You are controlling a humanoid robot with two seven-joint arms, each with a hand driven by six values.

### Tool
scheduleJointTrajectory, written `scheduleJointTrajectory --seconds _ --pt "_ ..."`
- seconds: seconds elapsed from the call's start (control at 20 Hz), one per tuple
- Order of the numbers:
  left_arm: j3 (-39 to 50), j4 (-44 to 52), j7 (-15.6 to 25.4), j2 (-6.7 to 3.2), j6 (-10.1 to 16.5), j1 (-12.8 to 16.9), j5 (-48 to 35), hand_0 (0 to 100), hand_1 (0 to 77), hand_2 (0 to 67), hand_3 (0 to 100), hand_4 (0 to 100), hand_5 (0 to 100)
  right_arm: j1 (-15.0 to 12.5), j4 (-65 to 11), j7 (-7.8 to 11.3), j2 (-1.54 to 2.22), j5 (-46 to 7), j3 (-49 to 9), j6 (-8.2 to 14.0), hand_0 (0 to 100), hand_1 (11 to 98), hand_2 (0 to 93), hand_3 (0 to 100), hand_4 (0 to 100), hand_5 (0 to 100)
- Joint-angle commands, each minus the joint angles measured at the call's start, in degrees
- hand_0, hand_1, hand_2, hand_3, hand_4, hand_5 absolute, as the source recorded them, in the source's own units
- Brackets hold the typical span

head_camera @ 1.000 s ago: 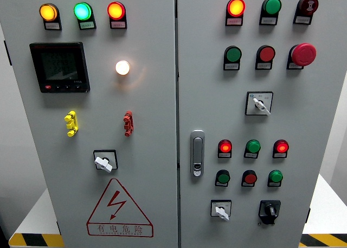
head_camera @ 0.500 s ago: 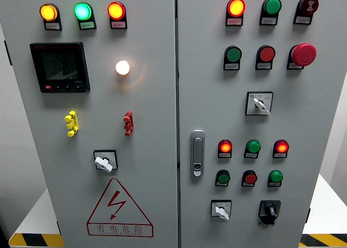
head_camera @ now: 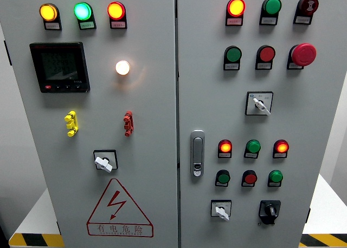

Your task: Trip black knob to open circuit

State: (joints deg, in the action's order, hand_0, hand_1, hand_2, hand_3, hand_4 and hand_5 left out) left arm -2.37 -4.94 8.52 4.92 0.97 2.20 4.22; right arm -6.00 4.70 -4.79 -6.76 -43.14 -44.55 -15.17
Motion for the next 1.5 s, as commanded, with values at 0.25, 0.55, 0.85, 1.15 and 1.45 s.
scheduleJointTrajectory --seconds 0.25,0.55,0.85,1.15,1.45 --pt "0.00 0.02 0.00 0.00 0.00 0.00 0.09 0 3.3 12.7 21 7 2 0.46 -2.67 -2.50 -0.10 -29.60 -28.89 -1.00 69 34.9 4.0 22 15 23" --pt "0.00 0.02 0.00 0.00 0.00 0.00 0.00 0 3.2 12.7 21 7 2 1.08 -10.04 -0.76 -0.19 -36.66 -36.75 -3.90 69 35.0 4.3 22 15 23" --pt "0.08 0.02 0.00 0.00 0.00 0.00 0.00 0 3.4 12.7 21 7 2 0.46 -33.21 4.25 -0.36 -35.70 -37.62 2.07 69 35.5 4.0 25 19 28" --pt "0.00 -0.07 0.00 0.00 0.00 0.00 0.00 0 3.5 12.7 21 7 2 -1.38 -56.70 8.22 -0.45 -34.46 -36.92 10.06 67 40.3 3.8 41 41 51" --pt "0.00 -0.07 0.00 0.00 0.00 0.00 0.00 0 3.7 12.7 21 7 2 -0.95 -72.53 8.22 0.77 -35.34 -36.66 17.53 67 46.4 3.1 54 56 64"
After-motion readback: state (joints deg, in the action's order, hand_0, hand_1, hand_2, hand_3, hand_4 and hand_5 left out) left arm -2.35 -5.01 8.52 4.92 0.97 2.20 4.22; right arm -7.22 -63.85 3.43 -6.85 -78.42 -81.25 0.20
